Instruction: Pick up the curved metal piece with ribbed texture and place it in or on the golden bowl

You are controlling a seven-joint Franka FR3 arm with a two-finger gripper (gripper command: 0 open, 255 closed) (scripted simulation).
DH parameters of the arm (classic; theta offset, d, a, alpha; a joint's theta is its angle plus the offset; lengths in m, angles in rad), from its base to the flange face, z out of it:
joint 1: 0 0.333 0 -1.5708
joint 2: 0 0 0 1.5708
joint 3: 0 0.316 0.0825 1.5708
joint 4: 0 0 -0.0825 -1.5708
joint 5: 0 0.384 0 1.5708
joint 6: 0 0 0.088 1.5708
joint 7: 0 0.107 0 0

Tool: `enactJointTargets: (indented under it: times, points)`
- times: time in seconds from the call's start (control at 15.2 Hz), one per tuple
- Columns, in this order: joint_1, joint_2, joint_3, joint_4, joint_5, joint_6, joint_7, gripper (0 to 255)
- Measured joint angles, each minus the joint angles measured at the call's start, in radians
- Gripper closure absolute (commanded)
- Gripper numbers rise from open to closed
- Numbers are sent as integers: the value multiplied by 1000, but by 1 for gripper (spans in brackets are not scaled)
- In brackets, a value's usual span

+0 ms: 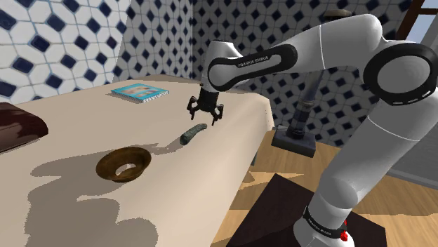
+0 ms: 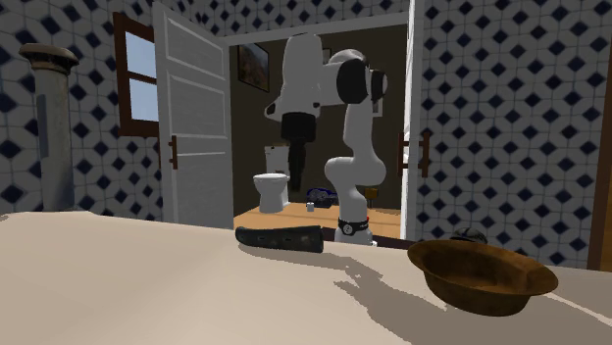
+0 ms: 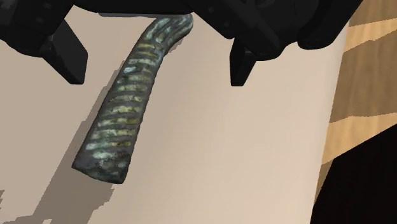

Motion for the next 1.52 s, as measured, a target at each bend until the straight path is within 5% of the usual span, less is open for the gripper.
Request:
enactJointTargets:
  times: [0.4,1.25,1.32,1.52]
  points:
    - [-16,187,8,112,-31,58,212,0]
    - [-11,258,8,93,-52,147,237,0]
    - [-11,258,8,93,-52,147,237,255]
    - [-11,258,8,93,-52,147,237,255]
